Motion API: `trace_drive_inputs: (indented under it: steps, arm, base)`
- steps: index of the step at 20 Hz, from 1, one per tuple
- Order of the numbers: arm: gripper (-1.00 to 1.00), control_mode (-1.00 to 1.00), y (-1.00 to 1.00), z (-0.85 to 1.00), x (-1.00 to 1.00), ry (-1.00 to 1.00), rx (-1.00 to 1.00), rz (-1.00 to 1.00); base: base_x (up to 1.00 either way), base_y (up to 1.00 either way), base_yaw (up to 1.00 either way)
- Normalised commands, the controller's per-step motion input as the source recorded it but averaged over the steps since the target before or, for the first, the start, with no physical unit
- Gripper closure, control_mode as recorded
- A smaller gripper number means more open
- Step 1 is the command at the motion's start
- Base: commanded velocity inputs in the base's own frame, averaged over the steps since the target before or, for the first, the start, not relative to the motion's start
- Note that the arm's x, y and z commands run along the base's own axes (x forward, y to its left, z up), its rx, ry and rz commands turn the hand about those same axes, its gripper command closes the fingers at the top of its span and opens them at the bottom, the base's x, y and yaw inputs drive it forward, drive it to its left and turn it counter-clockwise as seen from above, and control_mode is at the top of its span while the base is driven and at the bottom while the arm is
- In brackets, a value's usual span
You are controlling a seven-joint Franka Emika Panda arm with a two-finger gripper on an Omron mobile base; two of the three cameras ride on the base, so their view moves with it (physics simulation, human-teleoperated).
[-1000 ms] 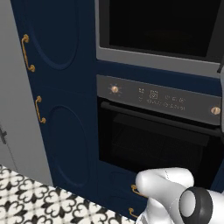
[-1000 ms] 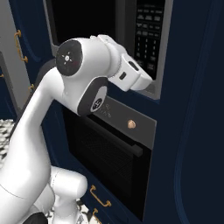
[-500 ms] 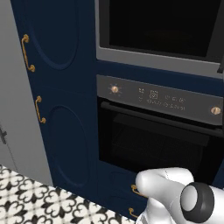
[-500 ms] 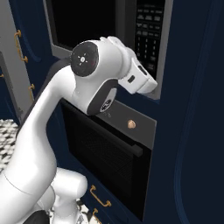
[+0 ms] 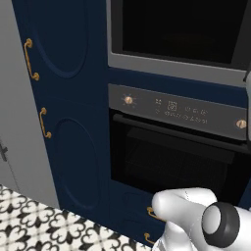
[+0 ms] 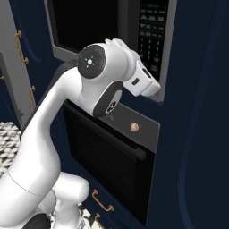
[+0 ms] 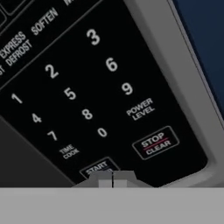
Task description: Pick the lime from the sink and place it in the bowl. Then pick the bowl and place it in the microwave. Then close the microwave door and press the start button.
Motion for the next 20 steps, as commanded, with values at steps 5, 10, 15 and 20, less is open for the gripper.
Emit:
trace_drive_inputs:
  steps: [5, 10, 15, 20]
  arm:
    - [1.00, -1.00, -0.03, -0.19, 0.46, 0.00, 0.01, 0.00]
    - [1.00, -1.00, 0.00, -0.04, 0.66, 0.00, 0.00, 0.00]
    - [1.00, -1.00, 0.05, -0.20, 0.69, 0.00, -0.02, -0.37]
    - [1.00, -1.00, 0.21, -0.30, 0.77, 0.06, -0.01, -0.21]
  base:
    - [0.00, 0.00, 0.00]
    - [0.00, 0.00, 0.00]
    - [0.00, 0.00, 0.00]
    - [0.00, 0.00, 0.00]
